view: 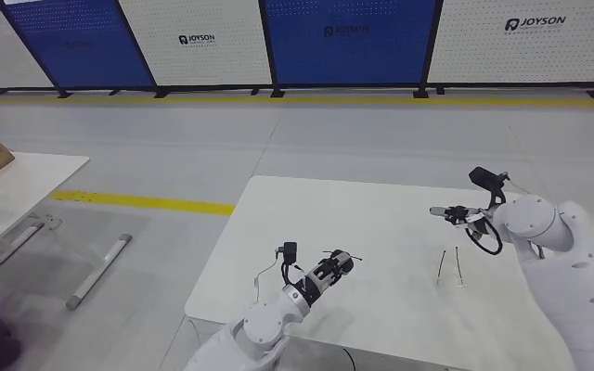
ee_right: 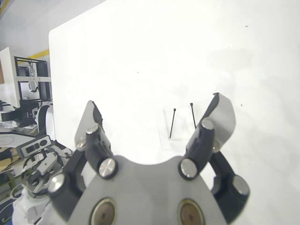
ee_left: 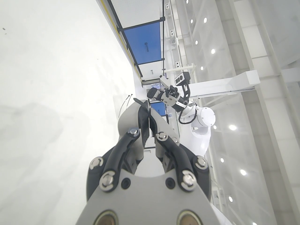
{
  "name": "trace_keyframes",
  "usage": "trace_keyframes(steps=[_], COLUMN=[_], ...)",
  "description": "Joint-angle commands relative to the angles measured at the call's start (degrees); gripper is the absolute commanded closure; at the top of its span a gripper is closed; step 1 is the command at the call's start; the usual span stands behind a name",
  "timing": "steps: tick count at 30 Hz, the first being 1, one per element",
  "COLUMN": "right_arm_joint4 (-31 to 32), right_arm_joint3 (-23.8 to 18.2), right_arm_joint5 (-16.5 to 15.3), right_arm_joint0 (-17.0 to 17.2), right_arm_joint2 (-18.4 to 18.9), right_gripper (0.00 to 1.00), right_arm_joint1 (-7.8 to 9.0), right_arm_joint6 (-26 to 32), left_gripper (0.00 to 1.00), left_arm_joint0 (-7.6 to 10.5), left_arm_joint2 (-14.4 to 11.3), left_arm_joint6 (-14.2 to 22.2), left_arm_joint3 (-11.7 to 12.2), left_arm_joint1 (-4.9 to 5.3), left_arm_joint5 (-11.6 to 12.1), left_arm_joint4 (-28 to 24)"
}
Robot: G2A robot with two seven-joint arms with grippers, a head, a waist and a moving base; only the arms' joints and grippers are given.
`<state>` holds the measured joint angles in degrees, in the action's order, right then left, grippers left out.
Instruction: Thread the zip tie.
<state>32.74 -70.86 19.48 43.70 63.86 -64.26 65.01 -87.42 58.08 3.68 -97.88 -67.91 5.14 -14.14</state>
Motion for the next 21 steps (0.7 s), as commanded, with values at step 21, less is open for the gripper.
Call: trace_keyframes(steps=[21], right_arm_joint4=[-3.0], right_arm_joint3=[3.6], right_arm_joint5=[-7.2], right_arm_joint0=[0.4], right_arm_joint2=[0.0], right_gripper=[0.0], right_arm_joint1=[0.22], right_arm_joint6=[3.1], left_gripper=[1.0], left_arm_joint0=[-3.58], left_arm_joint2=[1.9], left_arm_joint6=[-1.8], left_arm_joint3=[-5.6], left_arm_joint1=[0.4], left_arm_joint5=[4.1], left_arm_joint4=[2.6])
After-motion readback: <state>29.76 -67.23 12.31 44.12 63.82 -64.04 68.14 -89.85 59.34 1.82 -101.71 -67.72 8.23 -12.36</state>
